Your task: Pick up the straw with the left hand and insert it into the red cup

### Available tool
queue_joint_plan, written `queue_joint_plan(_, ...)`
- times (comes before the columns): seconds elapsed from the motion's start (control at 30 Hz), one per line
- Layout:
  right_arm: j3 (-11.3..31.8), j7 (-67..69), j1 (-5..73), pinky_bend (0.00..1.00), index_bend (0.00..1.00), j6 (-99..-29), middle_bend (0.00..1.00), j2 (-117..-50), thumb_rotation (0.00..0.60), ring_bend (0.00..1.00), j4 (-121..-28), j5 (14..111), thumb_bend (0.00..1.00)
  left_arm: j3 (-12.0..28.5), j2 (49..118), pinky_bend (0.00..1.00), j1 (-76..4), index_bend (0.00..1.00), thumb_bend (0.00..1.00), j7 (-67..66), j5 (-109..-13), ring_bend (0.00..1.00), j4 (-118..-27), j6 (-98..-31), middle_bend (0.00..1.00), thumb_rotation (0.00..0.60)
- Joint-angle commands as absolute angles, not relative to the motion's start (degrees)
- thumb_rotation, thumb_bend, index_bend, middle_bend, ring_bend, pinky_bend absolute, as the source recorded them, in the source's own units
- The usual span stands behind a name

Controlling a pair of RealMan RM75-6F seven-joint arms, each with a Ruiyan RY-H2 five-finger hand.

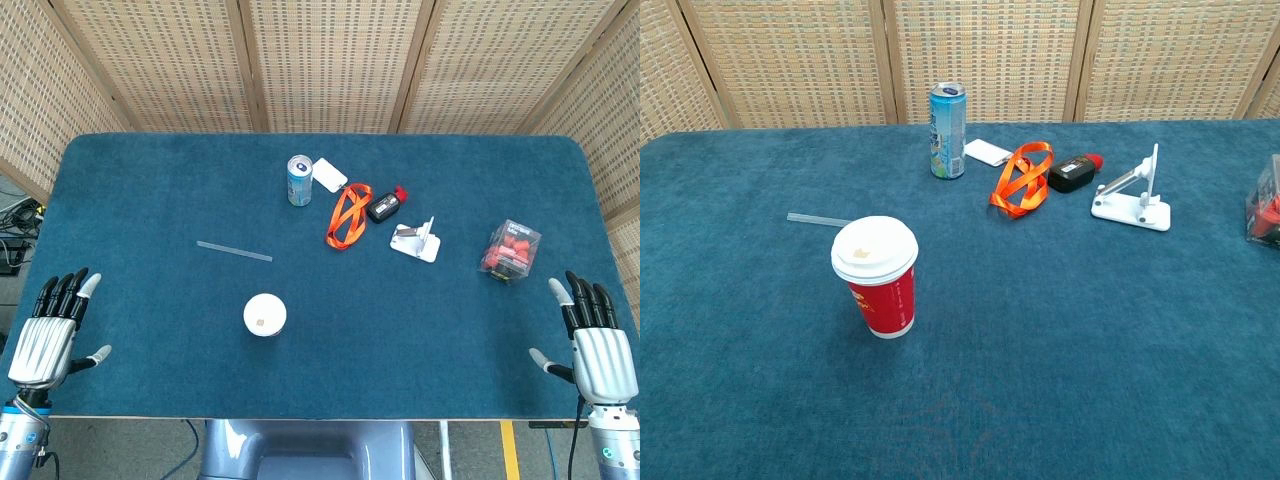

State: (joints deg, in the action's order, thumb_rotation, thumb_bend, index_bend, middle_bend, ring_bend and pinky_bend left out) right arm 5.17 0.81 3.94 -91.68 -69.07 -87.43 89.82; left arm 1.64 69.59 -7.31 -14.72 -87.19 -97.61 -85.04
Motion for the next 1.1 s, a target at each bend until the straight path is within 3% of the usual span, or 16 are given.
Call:
queue_joint_plan(0.03, 5.16, 0.94, 3.90, 0.00, 0.00, -91.79, 0.00, -69.01, 0.600, 0.00, -87.48, 89.93, 0.04, 1.69, 69.60, 0.00, -7.32, 0.00, 0.05, -14.86, -87.03, 0.00, -97.70, -84.96, 0.00, 0.600)
queue_joint_plan(0.67, 5.59, 1.57, 3.77, 0.00, 0.02, -92.07, 0.00, -69.05, 0.600, 0.00, -86.89, 89.51, 0.04, 2.83, 70.36, 0.00, -7.79, 0.00, 0.06, -13.89, -87.02, 0.00, -96.78, -85.31, 0.00, 0.600)
queue_joint_plan(0.87, 5.82, 2.43, 3.77, 0.00, 0.02, -92.42, 0.00, -69.08, 0.600, 0.00, -86.55, 89.61, 0.04, 7.57, 69.36, 0.00, -12.12, 0.01, 0.13, -13.33, -83.43, 0.00, -97.18, -81.11, 0.00, 0.600)
queue_joint_plan(1.1, 6.32, 3.57, 3.97, 0.00, 0.03, -91.68, 0.00, -69.09, 0.600, 0.00, -85.92, 88.42, 0.04, 13.70, 68.78, 0.00, -20.20, 0.19, 0.23, -11.63, -76.47, 0.00, -94.60, -70.90, 0.00, 0.600)
